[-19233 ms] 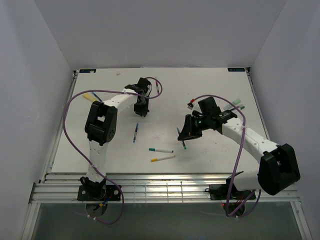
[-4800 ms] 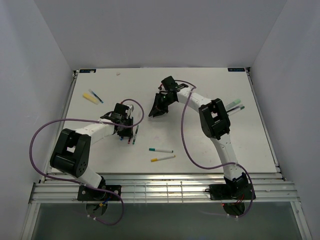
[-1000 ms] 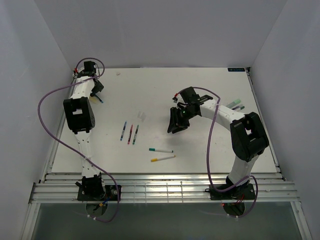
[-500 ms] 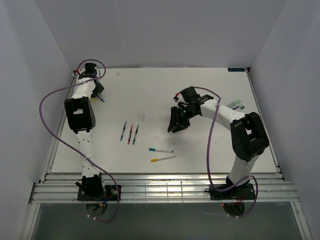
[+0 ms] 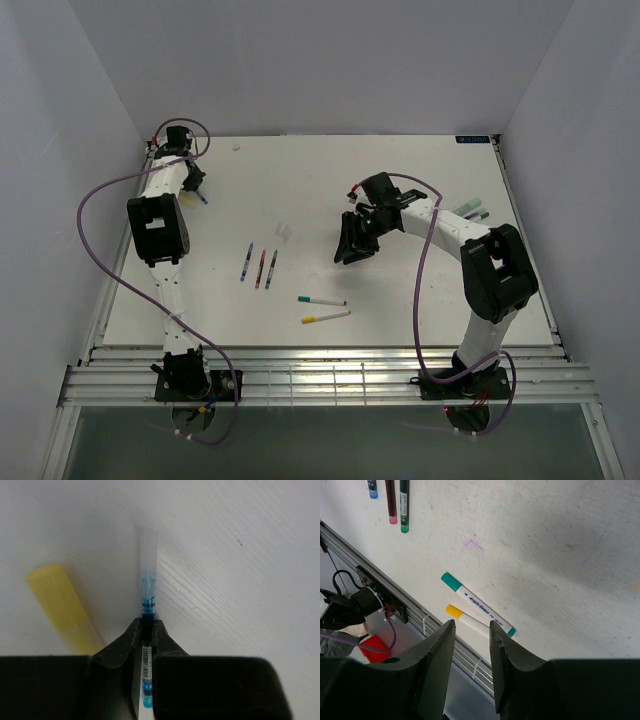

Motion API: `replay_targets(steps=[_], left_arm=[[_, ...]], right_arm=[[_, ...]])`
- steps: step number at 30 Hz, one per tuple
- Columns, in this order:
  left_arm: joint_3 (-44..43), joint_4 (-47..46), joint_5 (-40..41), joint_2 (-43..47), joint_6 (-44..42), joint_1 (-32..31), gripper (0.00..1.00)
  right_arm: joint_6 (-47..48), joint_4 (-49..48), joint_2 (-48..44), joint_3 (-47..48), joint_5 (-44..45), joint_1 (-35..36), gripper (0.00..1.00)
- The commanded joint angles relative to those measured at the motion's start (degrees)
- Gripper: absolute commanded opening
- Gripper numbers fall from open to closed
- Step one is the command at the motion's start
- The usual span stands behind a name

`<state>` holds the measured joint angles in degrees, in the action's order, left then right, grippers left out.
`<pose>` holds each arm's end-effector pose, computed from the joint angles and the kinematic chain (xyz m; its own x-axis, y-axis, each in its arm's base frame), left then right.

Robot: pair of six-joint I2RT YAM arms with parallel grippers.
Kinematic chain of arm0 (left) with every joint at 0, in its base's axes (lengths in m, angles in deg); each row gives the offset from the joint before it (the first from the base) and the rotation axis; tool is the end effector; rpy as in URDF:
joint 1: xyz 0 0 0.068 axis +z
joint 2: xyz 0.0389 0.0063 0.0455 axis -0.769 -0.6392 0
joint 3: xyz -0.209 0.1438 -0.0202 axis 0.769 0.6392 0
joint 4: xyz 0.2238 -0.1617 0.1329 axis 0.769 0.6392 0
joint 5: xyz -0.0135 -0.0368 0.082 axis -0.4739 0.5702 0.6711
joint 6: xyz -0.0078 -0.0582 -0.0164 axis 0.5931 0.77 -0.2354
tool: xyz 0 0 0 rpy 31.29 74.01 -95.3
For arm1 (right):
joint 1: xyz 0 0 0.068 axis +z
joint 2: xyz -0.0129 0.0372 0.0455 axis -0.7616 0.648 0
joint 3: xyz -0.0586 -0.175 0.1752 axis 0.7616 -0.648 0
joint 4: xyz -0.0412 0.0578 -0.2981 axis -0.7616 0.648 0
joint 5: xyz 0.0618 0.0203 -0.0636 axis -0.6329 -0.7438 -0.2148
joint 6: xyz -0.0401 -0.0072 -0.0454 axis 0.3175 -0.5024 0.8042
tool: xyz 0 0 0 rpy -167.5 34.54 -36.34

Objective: Open the pen caps

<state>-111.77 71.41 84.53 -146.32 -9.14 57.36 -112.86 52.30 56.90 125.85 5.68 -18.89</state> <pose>0.5645 0.0806 0.1230 -0.6242 -0.5496 -0.5553 -0.6142 0.7844 -0.0859 0.3438 0.2300 0.1621 -0.9625 -0.1161 -0.2454 -0.2440 0.7657 0.5951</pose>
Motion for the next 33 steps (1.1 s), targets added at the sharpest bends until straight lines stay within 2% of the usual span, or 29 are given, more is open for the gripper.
replay_targets(steps=[1,4,8,13,15,17,19,26,27,28,33], left_arm=[[-0.89,-0.51,-5.99,-1.75,-1.83,0.12,0.13],[-1.86,-0.77,-8.9,-1.84,-2.27,0.11,0.0],[-2.65,-1.83,-12.68,-0.52,-1.93,0.03,0.0],[-2.05,-3.32,-19.18,7.72,0.44,-1.81,0.0],[1.55,-4.2,-21.11,11.68,0.89,-3.74,0.0],[5.32,-6.31,-26.38,18.44,1.32,-4.98,0.0],[11.04,-8.23,-30.94,25.1,1.68,-6.39,0.0],[29.66,-12.37,-41.24,42.35,0.36,-16.66,0.0],[31.86,-12.9,-44.73,46.2,0.1,-19.11,0.0],[36.15,-13.77,-46.16,47.98,0.01,-20.35,0.0],[46.2,-15.27,-52.84,57.47,-0.69,-28.87,0.0]], right_arm=[[-0.39,-0.88,0.73,1.47,-1.09,-0.4,0.4],[-0.92,-0.53,0.38,2.44,-1.17,-0.48,0.4],[-0.92,0.7,-0.06,4.37,-0.56,-0.84,0.4],[-2.15,1.76,-1.29,7.44,-1.08,-1.8,0.4],[-2.33,2.99,-1.47,8.85,-2.05,-2.33,0.4],[-1.98,4.39,-2.17,11.04,-1.71,-2.33,0.41],[-1.28,5.97,-3.57,12.1,-1.26,-2.77,0.46],[-2.85,7.56,-4.28,18.52,-8.98,-5.76,0.51],[-2.85,7.91,-4.02,19.4,-9.52,-6.11,0.52],[-2.94,8.61,-3.67,21.06,-9.87,-6.11,0.52],[-4.34,8.27,-4.1,21.95,-11.72,-6.2,0.52]])
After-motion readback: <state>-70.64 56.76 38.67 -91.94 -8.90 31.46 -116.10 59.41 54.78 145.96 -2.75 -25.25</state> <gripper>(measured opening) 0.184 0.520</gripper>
